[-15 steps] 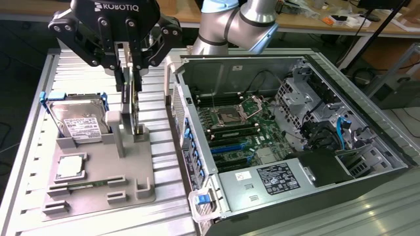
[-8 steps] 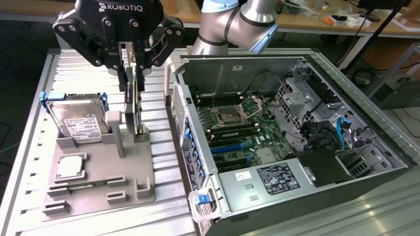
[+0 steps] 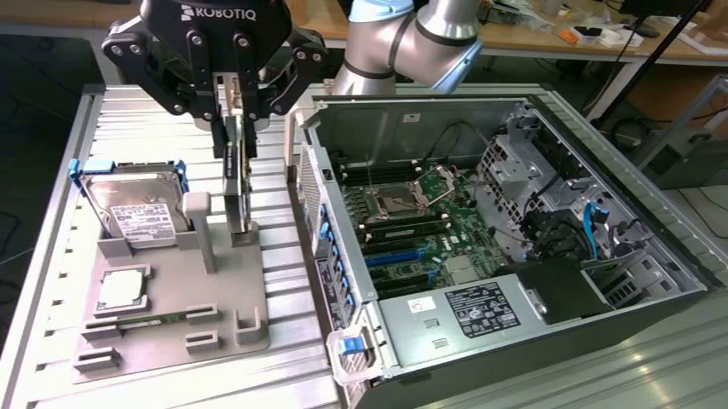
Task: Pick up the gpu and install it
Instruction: 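Pick up the gpu and move the gpu toward the slot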
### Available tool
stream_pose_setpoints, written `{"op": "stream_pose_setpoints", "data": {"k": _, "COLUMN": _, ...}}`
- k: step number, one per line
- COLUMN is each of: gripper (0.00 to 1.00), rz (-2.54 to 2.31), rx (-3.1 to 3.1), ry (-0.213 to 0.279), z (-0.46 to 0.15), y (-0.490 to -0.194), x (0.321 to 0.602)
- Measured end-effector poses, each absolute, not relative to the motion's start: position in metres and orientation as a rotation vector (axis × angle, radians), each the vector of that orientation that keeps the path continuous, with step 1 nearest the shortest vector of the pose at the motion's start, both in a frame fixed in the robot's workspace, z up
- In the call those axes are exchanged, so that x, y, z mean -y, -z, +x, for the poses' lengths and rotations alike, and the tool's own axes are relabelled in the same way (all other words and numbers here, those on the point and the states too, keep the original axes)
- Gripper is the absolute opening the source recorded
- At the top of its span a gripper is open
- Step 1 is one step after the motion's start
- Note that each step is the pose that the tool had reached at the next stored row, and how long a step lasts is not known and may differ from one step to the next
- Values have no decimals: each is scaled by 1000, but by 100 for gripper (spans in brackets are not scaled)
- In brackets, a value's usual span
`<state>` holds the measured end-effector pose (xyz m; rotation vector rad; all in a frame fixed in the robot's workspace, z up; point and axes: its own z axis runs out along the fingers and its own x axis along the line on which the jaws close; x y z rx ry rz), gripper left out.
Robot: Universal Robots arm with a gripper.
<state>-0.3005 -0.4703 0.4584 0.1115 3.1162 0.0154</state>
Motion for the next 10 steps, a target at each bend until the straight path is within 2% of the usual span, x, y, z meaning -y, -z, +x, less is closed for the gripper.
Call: {"op": "stream_pose_setpoints", "data": {"k": 10, "gripper": 27, "rz": 112, "rx": -3116, "ry": -15, "z": -290, "y": -458, "x": 470}}
